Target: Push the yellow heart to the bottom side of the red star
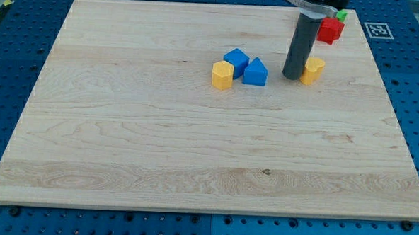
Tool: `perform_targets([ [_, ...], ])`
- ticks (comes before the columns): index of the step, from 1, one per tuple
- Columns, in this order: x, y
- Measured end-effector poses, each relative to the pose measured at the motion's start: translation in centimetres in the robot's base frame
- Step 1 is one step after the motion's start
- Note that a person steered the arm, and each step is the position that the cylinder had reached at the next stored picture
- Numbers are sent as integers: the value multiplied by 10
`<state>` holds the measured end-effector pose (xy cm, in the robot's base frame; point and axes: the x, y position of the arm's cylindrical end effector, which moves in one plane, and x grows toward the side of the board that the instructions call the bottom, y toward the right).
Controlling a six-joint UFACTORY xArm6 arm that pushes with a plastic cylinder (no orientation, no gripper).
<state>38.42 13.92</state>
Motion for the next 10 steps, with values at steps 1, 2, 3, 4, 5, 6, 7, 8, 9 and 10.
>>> perform_targets([
  [1,27,1],
  [2,33,1],
  [3,33,4],
  [4,24,16],
  [5,17,16],
  [6,17,17],
  [7,17,17],
  [8,14,17],
  [9,11,17],
  [10,9,17],
])
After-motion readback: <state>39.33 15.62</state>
